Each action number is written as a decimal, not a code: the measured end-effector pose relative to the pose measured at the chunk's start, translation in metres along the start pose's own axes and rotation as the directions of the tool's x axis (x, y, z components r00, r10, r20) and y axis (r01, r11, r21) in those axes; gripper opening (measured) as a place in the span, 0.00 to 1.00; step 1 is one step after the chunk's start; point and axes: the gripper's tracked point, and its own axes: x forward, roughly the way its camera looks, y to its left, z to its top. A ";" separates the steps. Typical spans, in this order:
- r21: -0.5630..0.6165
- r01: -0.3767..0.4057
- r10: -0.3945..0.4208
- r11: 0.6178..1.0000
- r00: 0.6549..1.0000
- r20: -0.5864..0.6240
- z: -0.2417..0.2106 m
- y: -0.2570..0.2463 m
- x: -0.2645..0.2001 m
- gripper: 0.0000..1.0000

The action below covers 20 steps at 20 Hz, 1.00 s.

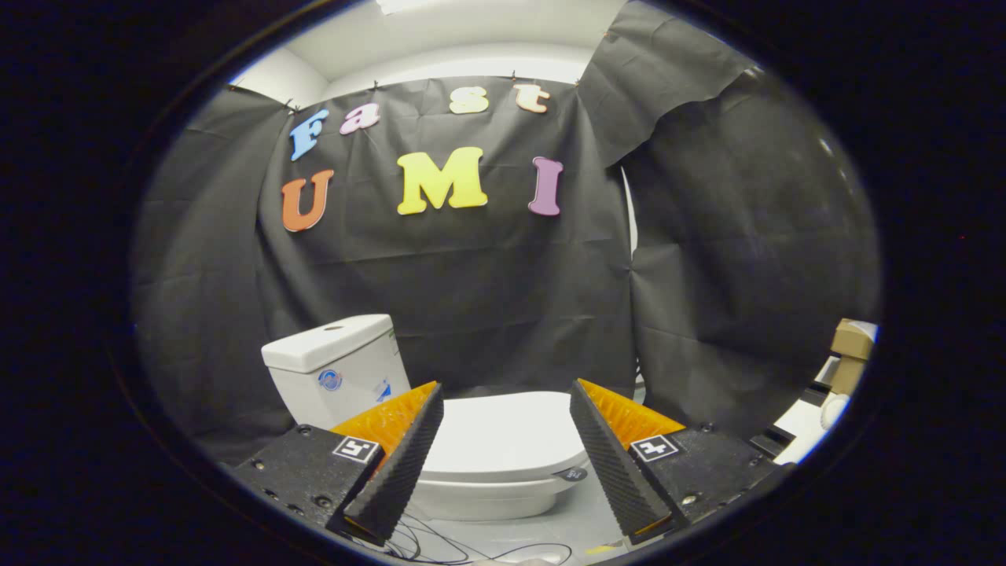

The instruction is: Open the toilet lid.

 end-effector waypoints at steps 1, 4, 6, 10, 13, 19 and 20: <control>0.003 -0.005 0.005 1.000 1.000 0.000 0.003 -0.001 0.007 1.00; 0.024 -0.015 0.015 1.000 1.000 0.004 0.013 -0.009 0.036 1.00; 0.044 -0.016 0.016 0.999 1.000 0.001 0.014 -0.023 0.064 1.00; 0.104 -0.029 0.033 0.994 0.999 -0.043 -0.002 -0.064 0.114 1.00; 0.168 0.005 0.013 0.986 0.995 -0.104 -0.030 -0.110 0.143 1.00; 0.349 0.063 0.025 0.935 0.970 -0.242 -0.105 -0.173 0.171 1.00; 0.381 0.078 0.028 0.921 0.964 -0.266 -0.120 -0.181 0.174 1.00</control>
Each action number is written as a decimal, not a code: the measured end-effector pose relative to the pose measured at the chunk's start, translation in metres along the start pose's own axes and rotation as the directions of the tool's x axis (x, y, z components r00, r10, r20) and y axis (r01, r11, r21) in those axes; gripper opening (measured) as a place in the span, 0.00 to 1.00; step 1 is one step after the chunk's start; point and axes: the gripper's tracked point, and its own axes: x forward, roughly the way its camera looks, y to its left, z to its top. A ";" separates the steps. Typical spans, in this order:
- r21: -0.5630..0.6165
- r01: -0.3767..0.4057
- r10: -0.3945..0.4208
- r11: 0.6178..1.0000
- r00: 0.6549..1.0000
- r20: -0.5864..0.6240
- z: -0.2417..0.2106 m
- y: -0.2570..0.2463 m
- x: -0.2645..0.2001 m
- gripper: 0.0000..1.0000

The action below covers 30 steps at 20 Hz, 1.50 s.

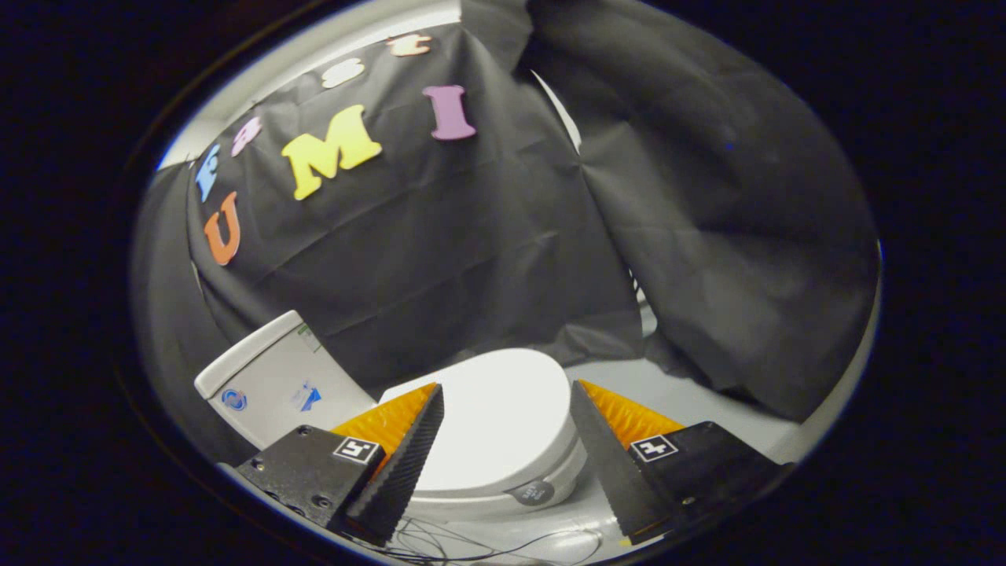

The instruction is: Open the toilet lid.

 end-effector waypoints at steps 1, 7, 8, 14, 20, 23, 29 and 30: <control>0.025 0.011 -0.010 1.000 1.000 -0.030 -0.013 -0.014 0.007 1.00; 0.215 0.053 -0.013 0.975 0.983 -0.182 -0.063 -0.047 0.043 0.99; 0.234 0.067 -0.020 0.970 0.980 -0.199 -0.068 -0.051 0.045 0.99; 0.452 0.049 0.091 0.891 0.955 -0.282 -0.098 -0.064 0.054 0.97; 0.586 0.035 0.233 0.810 0.897 -0.375 -0.145 -0.033 0.058 0.83; 0.627 0.048 0.264 0.778 0.880 -0.395 -0.162 -0.031 0.059 0.68; 0.715 0.022 0.316 0.699 0.887 -0.336 -0.161 -0.027 0.062 0.19; 0.698 0.011 0.315 0.716 0.887 -0.337 -0.161 -0.027 0.062 0.17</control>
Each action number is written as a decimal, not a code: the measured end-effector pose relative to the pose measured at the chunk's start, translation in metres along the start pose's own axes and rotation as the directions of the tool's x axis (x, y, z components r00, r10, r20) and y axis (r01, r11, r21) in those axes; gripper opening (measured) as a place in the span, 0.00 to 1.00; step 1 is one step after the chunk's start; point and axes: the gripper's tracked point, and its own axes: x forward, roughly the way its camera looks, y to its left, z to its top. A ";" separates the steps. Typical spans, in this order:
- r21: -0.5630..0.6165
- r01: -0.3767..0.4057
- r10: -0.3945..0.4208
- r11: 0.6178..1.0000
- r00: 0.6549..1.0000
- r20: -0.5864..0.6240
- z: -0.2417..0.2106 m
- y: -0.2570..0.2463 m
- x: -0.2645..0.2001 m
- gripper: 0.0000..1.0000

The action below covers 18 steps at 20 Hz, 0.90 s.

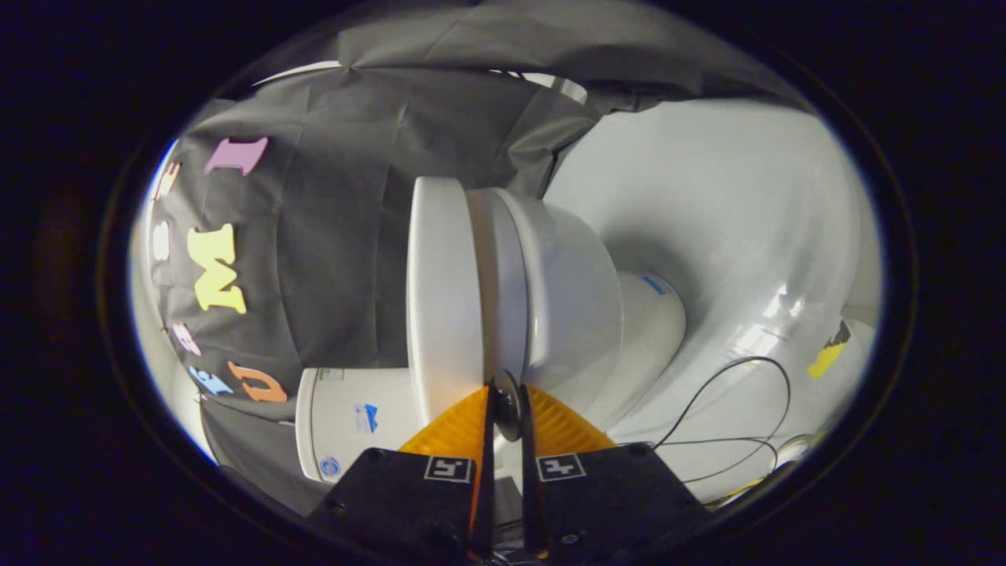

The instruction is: Open the toilet lid.

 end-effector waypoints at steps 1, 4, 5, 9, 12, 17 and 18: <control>-0.009 0.001 -0.001 1.000 1.000 0.000 -0.001 0.001 0.000 0.13; -0.020 0.011 -0.011 1.000 1.000 0.009 0.001 0.004 0.000 0.08; -0.021 0.022 -0.022 1.000 1.000 0.012 0.001 0.004 0.000 0.08; 0.030 0.065 -0.065 0.997 0.998 0.000 0.002 0.007 0.000 0.08; 0.006 0.100 -0.100 0.995 0.995 0.002 -0.004 0.012 0.002 0.08; -0.034 0.085 -0.084 0.996 0.996 0.041 0.000 0.030 -0.007 0.05; -0.055 0.079 -0.076 0.995 0.996 0.052 0.000 0.035 -0.009 0.05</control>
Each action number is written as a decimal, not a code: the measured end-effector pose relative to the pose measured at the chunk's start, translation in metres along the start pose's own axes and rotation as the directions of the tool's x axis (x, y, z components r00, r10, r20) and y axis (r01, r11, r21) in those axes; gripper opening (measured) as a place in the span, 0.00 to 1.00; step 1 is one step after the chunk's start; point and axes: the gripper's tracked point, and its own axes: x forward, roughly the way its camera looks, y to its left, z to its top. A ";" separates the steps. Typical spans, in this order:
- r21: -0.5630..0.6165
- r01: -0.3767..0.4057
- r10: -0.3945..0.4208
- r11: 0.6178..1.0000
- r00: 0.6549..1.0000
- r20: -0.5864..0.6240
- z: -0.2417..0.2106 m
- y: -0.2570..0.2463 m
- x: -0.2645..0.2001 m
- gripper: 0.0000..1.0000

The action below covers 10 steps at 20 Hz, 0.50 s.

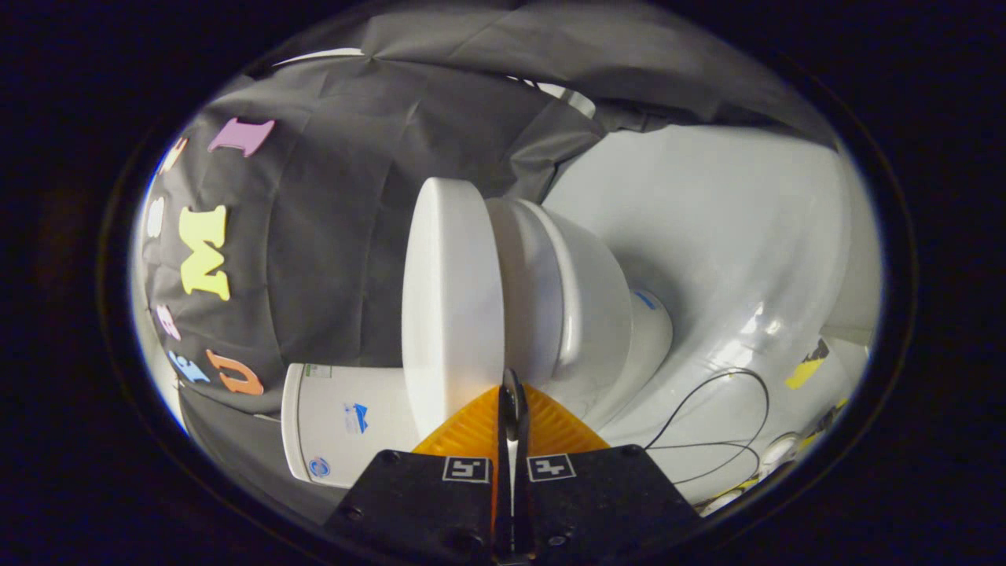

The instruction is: Open the toilet lid.

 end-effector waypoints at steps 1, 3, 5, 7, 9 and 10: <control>-0.018 -0.008 0.008 1.000 1.000 0.011 0.002 0.006 -0.004 0.04; -0.044 -0.022 0.023 0.999 0.999 0.028 0.003 0.015 -0.009 0.04; -0.035 -0.014 0.016 0.999 0.999 0.038 0.003 0.020 -0.012 0.04; 0.001 -0.011 0.011 1.000 0.999 0.038 0.004 0.030 -0.016 0.03; -0.064 -0.021 0.025 0.998 0.998 0.061 0.001 0.045 -0.025 0.04; -0.108 -0.023 0.031 0.994 0.997 0.070 -0.001 0.053 -0.028 0.04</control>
